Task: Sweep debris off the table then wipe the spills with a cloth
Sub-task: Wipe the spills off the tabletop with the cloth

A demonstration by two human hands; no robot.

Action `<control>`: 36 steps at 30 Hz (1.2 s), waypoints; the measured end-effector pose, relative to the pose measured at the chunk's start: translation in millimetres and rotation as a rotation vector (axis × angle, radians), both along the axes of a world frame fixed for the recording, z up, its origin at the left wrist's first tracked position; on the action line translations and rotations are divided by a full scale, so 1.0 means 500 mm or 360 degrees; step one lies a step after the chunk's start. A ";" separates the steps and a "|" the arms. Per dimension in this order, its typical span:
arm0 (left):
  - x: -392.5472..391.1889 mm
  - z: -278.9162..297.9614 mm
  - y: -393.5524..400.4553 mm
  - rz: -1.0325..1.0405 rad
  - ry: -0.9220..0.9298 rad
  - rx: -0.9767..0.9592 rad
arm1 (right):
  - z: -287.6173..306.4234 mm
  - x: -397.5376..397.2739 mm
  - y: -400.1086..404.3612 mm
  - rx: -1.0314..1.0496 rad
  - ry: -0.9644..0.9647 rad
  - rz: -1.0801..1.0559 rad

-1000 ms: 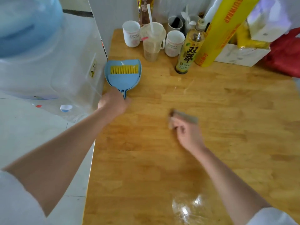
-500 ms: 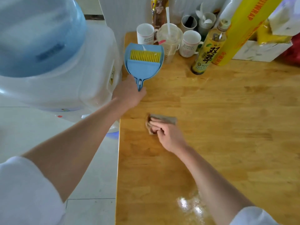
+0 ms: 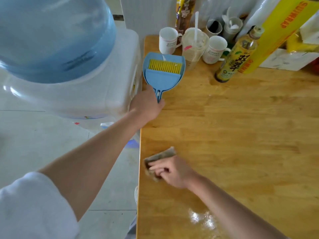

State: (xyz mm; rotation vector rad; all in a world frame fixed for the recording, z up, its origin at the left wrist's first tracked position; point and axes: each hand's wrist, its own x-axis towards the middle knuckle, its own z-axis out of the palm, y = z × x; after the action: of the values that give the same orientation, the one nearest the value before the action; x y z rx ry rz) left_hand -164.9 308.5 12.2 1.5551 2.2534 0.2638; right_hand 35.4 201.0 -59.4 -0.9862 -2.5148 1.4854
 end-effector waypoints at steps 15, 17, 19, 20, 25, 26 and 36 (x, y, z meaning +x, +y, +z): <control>0.134 -0.063 -0.052 0.0072 -0.0061 -0.0488 | 0.003 0.248 0.153 0.0438 -0.0163 -0.0876; 0.158 -0.067 -0.063 0.0120 -0.0116 -0.0503 | 0.009 0.326 0.237 0.0463 -0.0260 -0.1364; 0.177 -0.065 -0.069 0.0113 -0.0109 -0.0529 | 0.013 0.365 0.301 0.0415 -0.0411 -0.1638; 0.185 -0.061 -0.072 0.0089 -0.0064 -0.0566 | 0.010 0.367 0.323 0.0416 -0.0491 -0.1693; 0.176 -0.029 -0.027 -0.0052 0.0600 -0.0460 | 0.009 0.218 0.299 0.0527 -0.0200 -0.1455; 0.169 -0.026 -0.001 -0.0071 0.0602 -0.0335 | 0.001 0.188 0.275 0.0499 -0.0119 -0.1195; 0.137 -0.077 0.084 -0.0333 0.0184 -0.0651 | 0.000 0.238 0.409 0.0231 -0.0284 -0.1621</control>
State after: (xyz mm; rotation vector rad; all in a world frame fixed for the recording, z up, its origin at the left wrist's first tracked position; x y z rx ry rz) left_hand -96.3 350.3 -26.5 1.5896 2.0372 -0.3334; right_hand 154.3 405.4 -59.2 -1.9795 -1.6304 0.8866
